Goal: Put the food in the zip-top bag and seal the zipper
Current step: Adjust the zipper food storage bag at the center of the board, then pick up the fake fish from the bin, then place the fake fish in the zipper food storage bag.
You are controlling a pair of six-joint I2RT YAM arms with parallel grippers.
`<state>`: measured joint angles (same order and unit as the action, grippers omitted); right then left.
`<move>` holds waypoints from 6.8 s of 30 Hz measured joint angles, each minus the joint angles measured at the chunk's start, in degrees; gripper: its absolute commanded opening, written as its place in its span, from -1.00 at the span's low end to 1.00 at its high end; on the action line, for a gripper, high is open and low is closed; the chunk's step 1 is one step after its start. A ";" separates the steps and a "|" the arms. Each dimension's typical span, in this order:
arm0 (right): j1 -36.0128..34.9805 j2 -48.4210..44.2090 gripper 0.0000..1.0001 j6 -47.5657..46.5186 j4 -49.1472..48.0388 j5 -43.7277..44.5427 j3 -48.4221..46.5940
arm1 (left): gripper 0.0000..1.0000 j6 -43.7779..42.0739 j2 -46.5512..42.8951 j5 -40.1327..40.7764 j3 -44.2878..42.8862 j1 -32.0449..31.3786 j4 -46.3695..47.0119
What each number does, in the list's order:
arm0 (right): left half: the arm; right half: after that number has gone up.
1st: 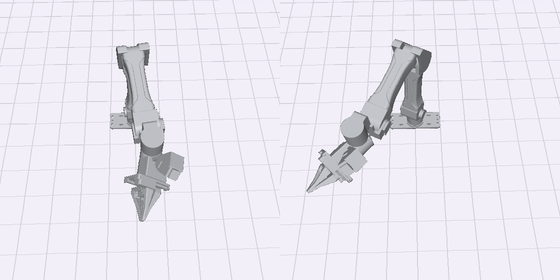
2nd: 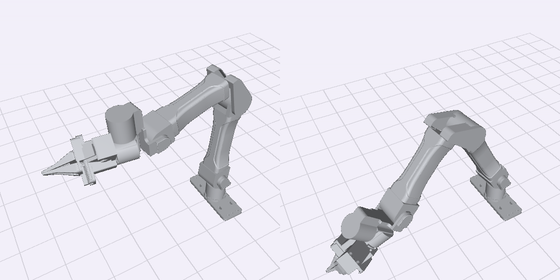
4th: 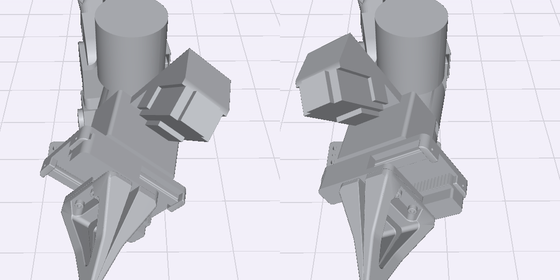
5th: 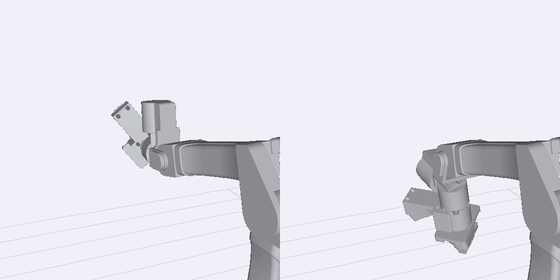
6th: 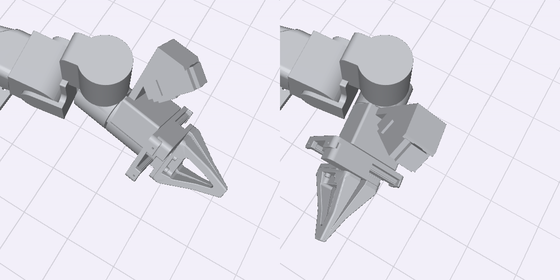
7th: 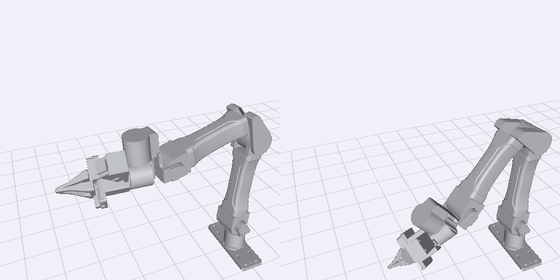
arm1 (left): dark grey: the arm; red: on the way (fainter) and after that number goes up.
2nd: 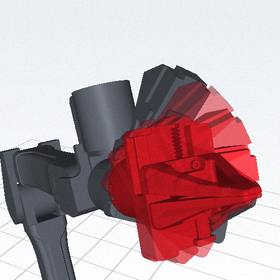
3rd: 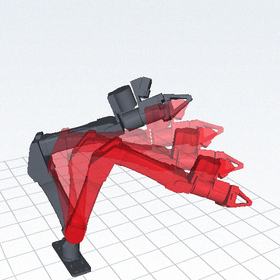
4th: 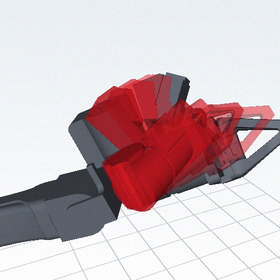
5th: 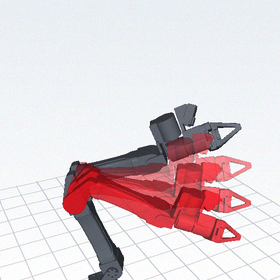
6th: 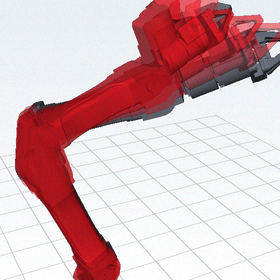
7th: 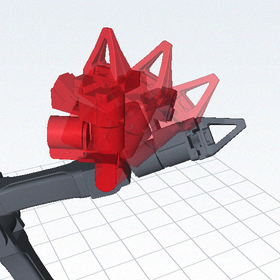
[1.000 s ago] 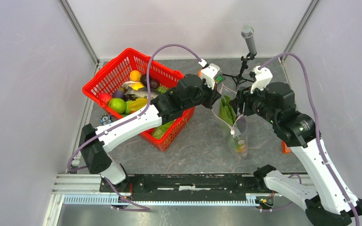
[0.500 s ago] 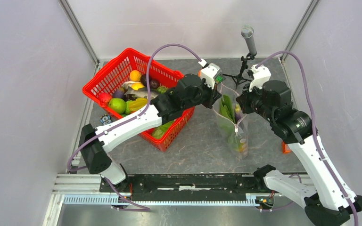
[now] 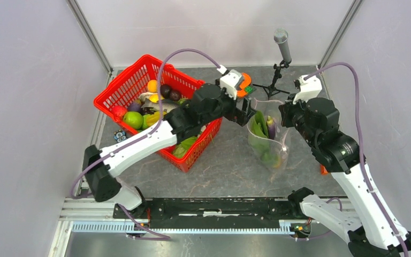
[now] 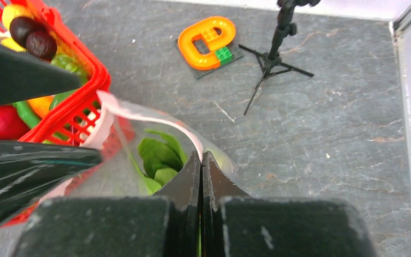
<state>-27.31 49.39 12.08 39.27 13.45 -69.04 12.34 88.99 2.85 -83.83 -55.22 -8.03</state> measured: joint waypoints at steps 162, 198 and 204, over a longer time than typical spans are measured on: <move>-0.04 -6.69 -0.98 12.39 -22.95 -6.12 23.65 | -0.80 -28.94 8.46 6.40 -17.22 -9.07 -33.03; -0.04 -6.75 -0.96 17.42 -25.53 -7.02 25.53 | -0.62 -30.56 14.53 15.08 -24.90 -15.50 -39.71; 0.04 -6.84 -0.96 18.32 -25.97 -7.48 26.14 | -0.55 -30.95 15.37 15.26 -27.34 -17.29 -42.03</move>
<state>-27.27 42.54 30.39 13.30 5.98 -42.89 -18.61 104.36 18.11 -111.18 -72.51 -50.06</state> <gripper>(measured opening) 0.019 0.360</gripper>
